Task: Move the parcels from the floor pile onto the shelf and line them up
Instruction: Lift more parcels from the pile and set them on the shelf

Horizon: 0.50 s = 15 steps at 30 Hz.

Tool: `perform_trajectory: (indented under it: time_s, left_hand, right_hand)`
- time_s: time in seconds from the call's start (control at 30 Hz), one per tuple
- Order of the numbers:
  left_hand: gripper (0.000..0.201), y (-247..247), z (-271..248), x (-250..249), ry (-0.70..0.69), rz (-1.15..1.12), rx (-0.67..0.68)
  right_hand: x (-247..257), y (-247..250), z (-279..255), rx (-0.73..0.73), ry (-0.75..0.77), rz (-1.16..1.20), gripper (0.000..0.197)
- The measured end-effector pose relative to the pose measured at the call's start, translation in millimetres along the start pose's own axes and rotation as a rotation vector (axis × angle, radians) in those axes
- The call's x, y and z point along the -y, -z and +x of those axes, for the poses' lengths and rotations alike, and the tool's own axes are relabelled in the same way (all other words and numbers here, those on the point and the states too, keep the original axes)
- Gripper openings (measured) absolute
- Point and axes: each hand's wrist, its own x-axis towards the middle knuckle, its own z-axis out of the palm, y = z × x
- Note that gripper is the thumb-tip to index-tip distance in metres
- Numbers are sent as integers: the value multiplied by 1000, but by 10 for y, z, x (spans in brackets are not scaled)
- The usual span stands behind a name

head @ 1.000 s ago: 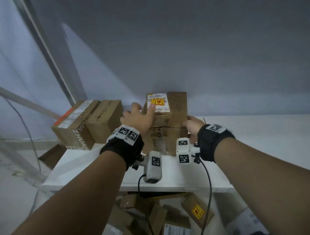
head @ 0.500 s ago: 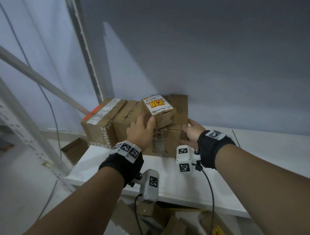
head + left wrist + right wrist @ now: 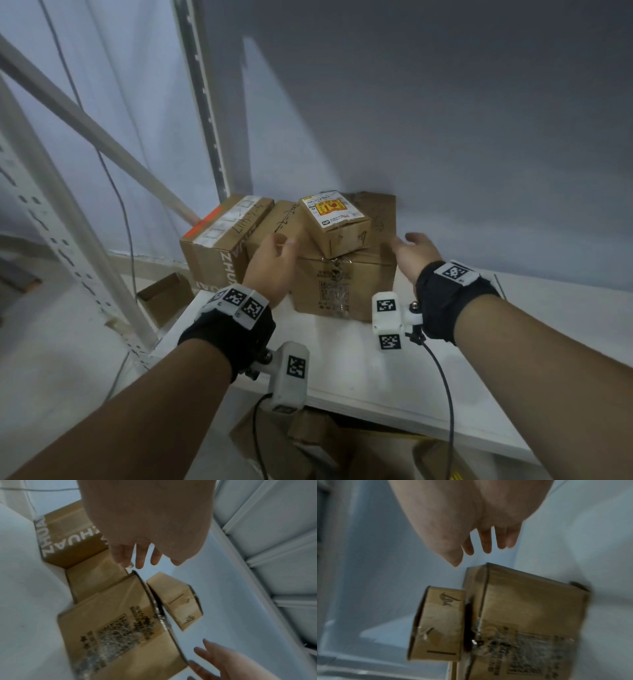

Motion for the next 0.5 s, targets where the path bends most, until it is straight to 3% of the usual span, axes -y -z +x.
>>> perform_trajectory:
  time_s: [0.07, 0.13, 0.27, 0.37, 0.43, 0.5]
  left_hand:
    - [33, -27, -25, -162, -11, -23, 28]
    - [32, -110, -16, -315, -44, -10, 94]
    - [65, -274, 32, -506, -37, 106, 176]
    - [53, -328, 4, -594, 19, 39, 171]
    - [47, -342, -84, -650, 17, -76, 164]
    - [31, -368, -219, -694, -13, -158, 159]
  right_hand:
    - [209, 57, -26, -75, 59, -50, 51]
    - [430, 62, -78, -2, 115, -52, 47]
    - [650, -25, -196, 219, 39, -63, 49]
    - [643, -63, -254, 260, -35, 40, 45]
    - [614, 5, -321, 258, -24, 128, 53]
    - [550, 160, -410, 272, -39, 220, 54]
